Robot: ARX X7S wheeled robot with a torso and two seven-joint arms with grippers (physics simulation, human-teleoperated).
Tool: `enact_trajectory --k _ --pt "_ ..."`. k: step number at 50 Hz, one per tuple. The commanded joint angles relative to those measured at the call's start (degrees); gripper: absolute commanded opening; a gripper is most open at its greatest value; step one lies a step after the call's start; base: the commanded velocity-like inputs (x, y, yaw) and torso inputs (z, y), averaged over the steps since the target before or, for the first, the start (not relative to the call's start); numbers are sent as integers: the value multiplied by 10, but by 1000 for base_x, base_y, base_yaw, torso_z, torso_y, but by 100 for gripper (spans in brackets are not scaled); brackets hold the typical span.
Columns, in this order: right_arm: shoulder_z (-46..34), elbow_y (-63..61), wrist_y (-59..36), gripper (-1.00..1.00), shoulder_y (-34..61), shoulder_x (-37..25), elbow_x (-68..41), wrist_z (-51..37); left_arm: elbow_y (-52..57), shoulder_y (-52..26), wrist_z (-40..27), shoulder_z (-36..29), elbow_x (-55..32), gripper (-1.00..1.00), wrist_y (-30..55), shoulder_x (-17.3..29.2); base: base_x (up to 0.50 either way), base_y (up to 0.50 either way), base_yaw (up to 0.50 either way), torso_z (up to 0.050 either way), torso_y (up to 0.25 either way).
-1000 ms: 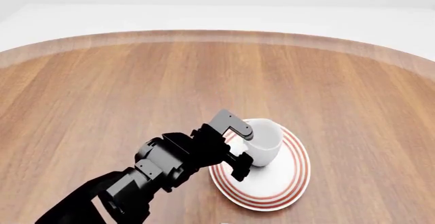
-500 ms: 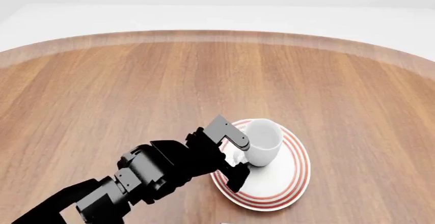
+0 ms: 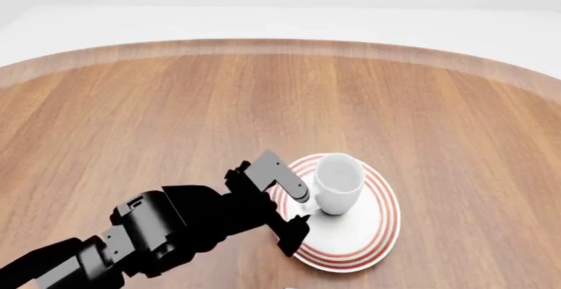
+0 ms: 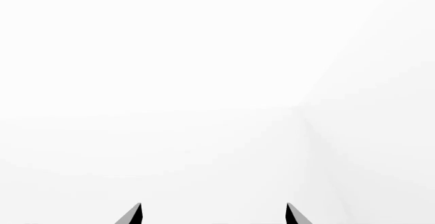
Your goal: Pick up the white mug and put it on the plate, and put the chocolate pudding to the right of the plate.
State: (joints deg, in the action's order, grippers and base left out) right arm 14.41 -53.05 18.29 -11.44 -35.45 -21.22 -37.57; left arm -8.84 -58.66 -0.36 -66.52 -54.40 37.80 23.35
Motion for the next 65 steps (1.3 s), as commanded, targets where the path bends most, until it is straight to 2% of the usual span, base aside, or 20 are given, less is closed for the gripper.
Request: enact_trajectory --k 1,17,22,39,49,59,65 --pt "9 -4 -4 100 1 9 11 13 109 8 -15 31 -17 100 -4 64 0 0 0 0 0" --pt "-4 -8 -14 100 7 6 16 10 243 35 -58 91 -74 100 -34 169 0 0 0 0 0" --pt "-7 -10 -14 100 7 6 20 9 288 50 -78 100 -60 100 -55 202 0 0 0 0 0" --pt "-30 -18 -29 100 17 2 29 7 357 101 -124 196 -95 100 -165 331 0 0 0 0 0" --pt "-49 -20 -38 100 24 -1 34 8 374 137 -159 248 -110 100 -242 386 0 0 0 0 0" --pt "-71 -15 -48 100 31 -3 44 13 368 162 -225 280 -61 100 -304 394 0 0 0 0 0" --pt "-106 -15 -64 100 36 -3 59 22 372 160 -257 284 -35 100 -301 395 0 0 0 0 0"
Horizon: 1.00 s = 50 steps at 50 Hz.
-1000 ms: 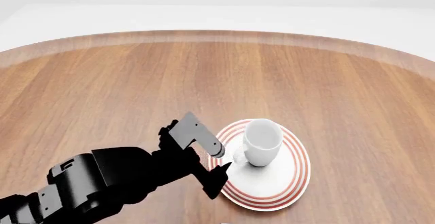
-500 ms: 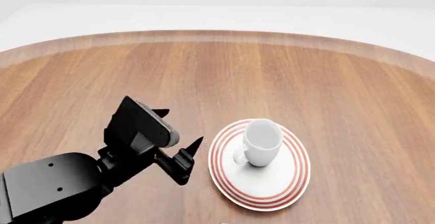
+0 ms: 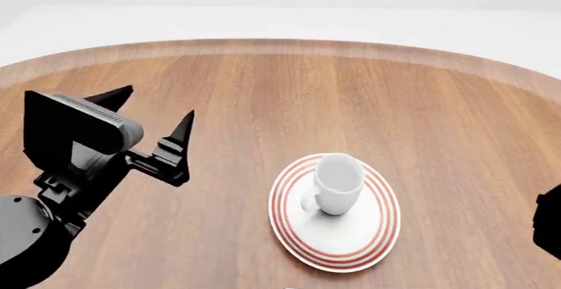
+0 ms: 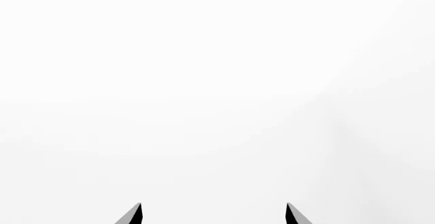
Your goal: Pick up the white mug and put it on the plate, and put the chocolate pudding to the right of the plate.
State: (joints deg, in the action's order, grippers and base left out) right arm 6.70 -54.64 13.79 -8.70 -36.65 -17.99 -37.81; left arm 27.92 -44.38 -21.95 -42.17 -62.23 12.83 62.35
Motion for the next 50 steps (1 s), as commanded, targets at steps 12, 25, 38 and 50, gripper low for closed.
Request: enact_trajectory --k 12,25,38,50 --pt "-130 -12 -88 100 19 4 5 50 9 15 -52 46 46 100 -52 6 0 0 0 0 0" --pt "-214 -27 -155 100 28 8 -15 63 6 9 -50 45 45 100 -46 -1 0 0 0 0 0" --pt "-267 -39 -202 100 32 9 -55 65 5 8 -49 40 46 100 -37 -9 0 0 0 0 0" --pt "-300 -50 -268 100 82 -6 -194 21 -4 9 -45 38 48 100 -37 -16 0 0 0 0 0"
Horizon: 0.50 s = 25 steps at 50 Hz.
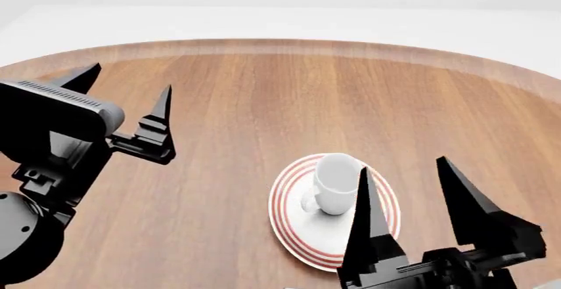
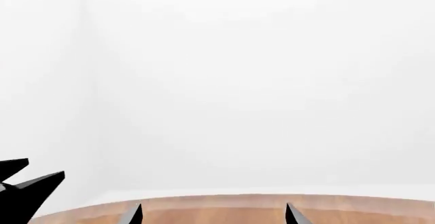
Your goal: Pick up the white mug and put it on the plate, and put the chocolate pudding to the right of the plate.
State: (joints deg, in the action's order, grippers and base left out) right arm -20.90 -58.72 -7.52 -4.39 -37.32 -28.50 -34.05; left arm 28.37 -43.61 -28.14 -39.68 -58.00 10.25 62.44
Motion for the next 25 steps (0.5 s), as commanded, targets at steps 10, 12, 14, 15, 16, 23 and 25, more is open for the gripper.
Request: enact_trajectory --k 10,12,14,15,16,23,25 --pt "-104 -12 -61 100 104 -36 -194 -96 -11 -5 18 11 5 100 -2 -23 0 0 0 0 0" --pt "-130 -12 -51 100 123 -47 -196 -116 -12 -5 18 11 5 100 -2 -23 0 0 0 0 0" --pt "-166 -12 -36 100 146 -60 -199 -140 -14 -6 20 10 6 100 -2 -25 0 0 0 0 0" --pt "-179 -12 -30 100 155 -64 -200 -149 -14 -5 20 10 6 100 -2 -25 0 0 0 0 0" --pt "-191 -12 -27 100 163 -66 -205 -161 -14 -6 20 10 6 100 -1 -26 0 0 0 0 0" --pt "-248 -9 -15 100 196 -70 -221 -216 -13 -3 20 9 7 100 -1 -25 0 0 0 0 0" --pt "-255 -10 -17 100 204 -70 -220 -229 -9 -3 17 10 4 100 1 -23 0 0 0 0 0"
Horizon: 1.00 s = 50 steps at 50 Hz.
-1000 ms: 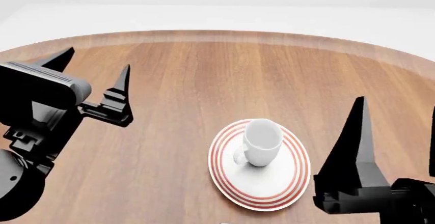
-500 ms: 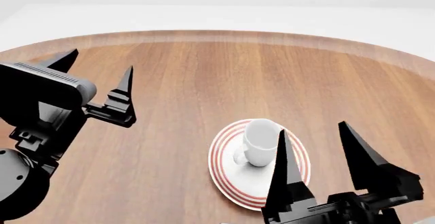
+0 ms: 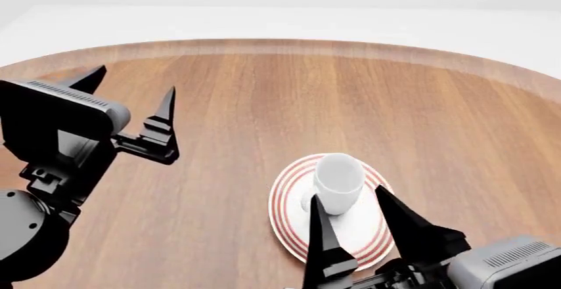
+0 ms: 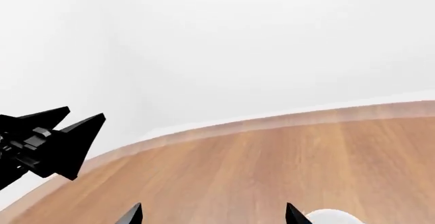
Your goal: Pick up the white mug and put it on the plate, and put the chocolate pudding to the right of the plate.
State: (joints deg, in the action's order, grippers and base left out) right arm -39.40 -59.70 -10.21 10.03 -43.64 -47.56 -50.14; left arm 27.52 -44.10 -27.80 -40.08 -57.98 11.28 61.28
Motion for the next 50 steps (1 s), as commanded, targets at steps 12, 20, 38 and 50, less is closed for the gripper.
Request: enact_trajectory --k 12,20,38,50 --pt "-114 -1 -41 100 111 5 -75 -186 -2 4 15 14 3 100 -11 -13 0 0 0 0 0" --pt "-182 -2 -41 100 182 12 -117 -270 -5 4 17 13 5 100 -10 -16 0 0 0 0 0" --pt "-326 -3 -56 100 316 62 -147 -398 -2 8 17 14 3 100 -11 -17 0 0 0 0 0" --pt "-249 -3 -160 100 263 121 -174 -398 -5 12 21 15 1 100 -15 -17 0 0 0 0 0"
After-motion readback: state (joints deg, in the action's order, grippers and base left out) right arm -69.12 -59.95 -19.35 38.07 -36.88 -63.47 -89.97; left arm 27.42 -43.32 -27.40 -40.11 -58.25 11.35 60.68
